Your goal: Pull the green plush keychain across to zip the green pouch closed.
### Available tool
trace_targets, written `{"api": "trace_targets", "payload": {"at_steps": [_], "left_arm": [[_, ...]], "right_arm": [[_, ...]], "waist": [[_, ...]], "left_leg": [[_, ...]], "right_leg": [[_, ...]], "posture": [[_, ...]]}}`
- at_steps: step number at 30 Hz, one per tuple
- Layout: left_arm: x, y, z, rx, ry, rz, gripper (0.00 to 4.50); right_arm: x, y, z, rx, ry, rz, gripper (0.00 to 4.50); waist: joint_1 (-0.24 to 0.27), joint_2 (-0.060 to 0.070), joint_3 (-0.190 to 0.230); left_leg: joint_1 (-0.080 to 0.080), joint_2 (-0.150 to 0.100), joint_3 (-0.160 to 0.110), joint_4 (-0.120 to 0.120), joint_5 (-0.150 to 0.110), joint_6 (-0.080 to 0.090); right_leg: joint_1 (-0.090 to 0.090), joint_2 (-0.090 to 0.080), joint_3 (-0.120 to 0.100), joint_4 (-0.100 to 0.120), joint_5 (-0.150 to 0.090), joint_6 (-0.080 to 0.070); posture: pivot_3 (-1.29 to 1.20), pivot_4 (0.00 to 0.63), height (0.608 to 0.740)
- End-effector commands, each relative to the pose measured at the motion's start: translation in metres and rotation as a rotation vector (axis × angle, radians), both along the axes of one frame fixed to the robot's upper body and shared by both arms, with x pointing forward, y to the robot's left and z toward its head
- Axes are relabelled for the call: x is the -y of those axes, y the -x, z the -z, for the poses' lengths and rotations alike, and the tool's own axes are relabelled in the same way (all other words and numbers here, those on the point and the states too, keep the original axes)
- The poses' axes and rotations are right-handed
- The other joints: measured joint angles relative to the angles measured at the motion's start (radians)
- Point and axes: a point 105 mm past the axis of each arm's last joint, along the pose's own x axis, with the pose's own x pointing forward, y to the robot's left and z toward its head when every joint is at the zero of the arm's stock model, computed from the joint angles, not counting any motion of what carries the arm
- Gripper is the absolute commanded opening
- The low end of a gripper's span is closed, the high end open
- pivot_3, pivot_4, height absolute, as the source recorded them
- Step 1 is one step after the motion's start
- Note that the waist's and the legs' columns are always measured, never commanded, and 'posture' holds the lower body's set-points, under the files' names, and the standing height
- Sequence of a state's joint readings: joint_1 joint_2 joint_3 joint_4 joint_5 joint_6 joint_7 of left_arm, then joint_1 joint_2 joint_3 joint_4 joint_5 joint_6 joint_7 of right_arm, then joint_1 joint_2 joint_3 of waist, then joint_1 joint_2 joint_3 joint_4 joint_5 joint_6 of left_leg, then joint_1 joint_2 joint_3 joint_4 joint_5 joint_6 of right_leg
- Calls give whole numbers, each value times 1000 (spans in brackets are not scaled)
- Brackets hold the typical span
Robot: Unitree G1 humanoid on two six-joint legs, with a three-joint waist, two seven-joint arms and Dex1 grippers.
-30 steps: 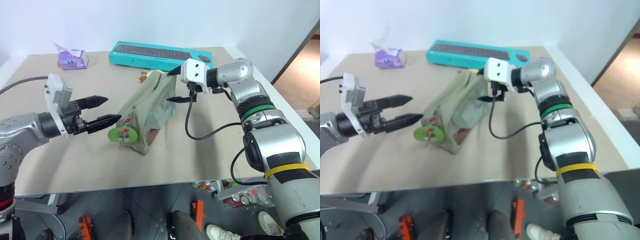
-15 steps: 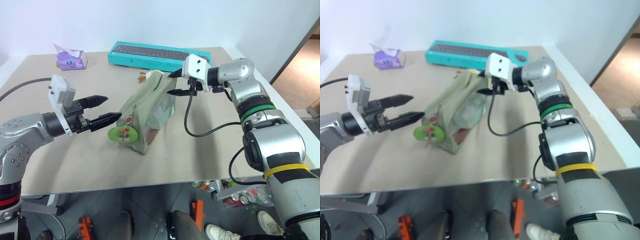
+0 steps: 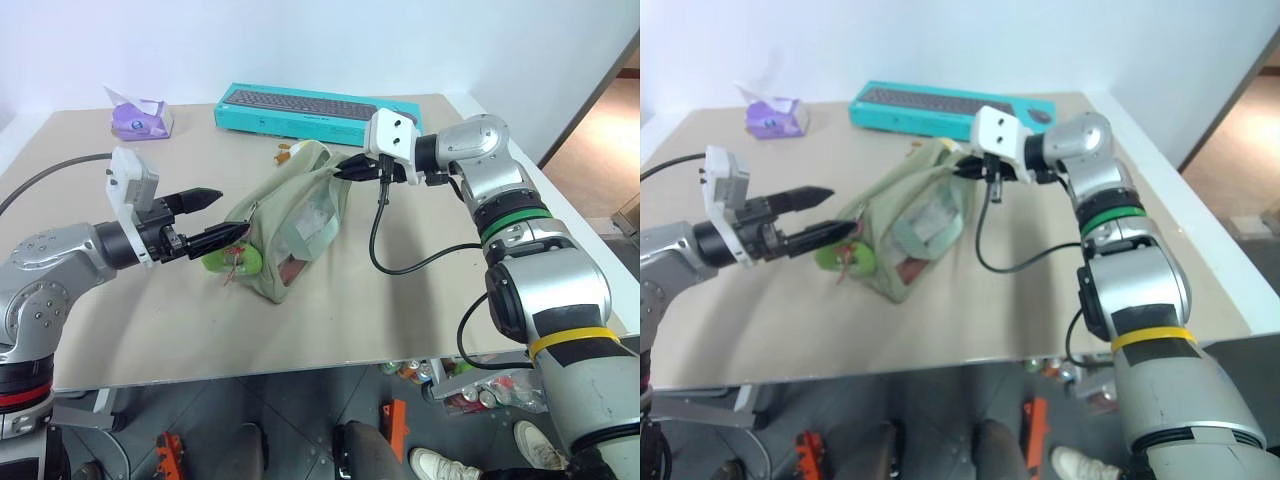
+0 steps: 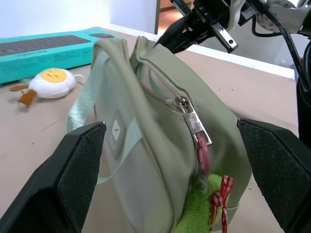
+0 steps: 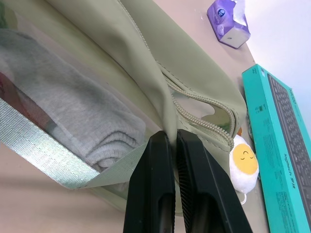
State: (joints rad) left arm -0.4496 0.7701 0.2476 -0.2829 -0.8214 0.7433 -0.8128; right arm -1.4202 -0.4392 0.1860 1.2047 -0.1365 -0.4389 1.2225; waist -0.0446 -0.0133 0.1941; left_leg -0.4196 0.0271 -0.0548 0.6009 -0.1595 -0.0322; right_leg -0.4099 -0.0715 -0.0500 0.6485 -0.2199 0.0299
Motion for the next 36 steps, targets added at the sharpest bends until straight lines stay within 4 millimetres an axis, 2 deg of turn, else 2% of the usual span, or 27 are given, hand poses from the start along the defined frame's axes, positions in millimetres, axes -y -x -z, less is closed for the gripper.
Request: {"api": "trace_targets", "payload": {"at_steps": [1,6,13,23,28,31,36], "left_arm": [[-3,-2,-13,57,1,-9,4500],[-5,-5,-15,61,1,-16,4500],[-8,-14,-16,67,0,-31,4500],[-5,-20,-17,69,-9,-9,4500],[-3,-23,-18,72,-13,4,4500],[-1,-24,-17,73,-14,13,4500],[2,-24,-16,73,-20,28,4500]], "right_arm": [[-3,4,-26,100,-6,-28,46],[-2,8,-37,129,-7,-37,46],[13,22,-49,170,10,-16,46],[36,58,-26,49,117,70,46],[38,70,-22,16,152,104,46],[34,70,-25,2,100,126,46],[33,58,-33,37,-19,179,1670]], "waist": [[0,0,0],[0,0,0],[3,0,0],[11,0,0],[11,0,0],[11,0,0],[11,0,0]], "left_leg": [[0,0,0,0,0,0],[0,1,0,0,0,0],[-1,1,0,0,0,-1],[-2,1,2,0,0,-1],[-1,2,2,1,0,-1],[-1,2,3,1,0,-1],[-1,3,3,1,0,-1]], "right_leg": [[0,0,0,0,0,0],[-1,1,1,0,0,0],[-2,1,1,0,0,0],[-3,1,2,0,0,0],[-3,2,3,0,0,-1],[-3,2,3,0,0,-1],[-4,3,4,1,1,-1]], "posture": [[0,150,740],[0,150,740],[0,150,740],[0,150,740],[0,150,740],[0,150,740],[0,150,740]]}}
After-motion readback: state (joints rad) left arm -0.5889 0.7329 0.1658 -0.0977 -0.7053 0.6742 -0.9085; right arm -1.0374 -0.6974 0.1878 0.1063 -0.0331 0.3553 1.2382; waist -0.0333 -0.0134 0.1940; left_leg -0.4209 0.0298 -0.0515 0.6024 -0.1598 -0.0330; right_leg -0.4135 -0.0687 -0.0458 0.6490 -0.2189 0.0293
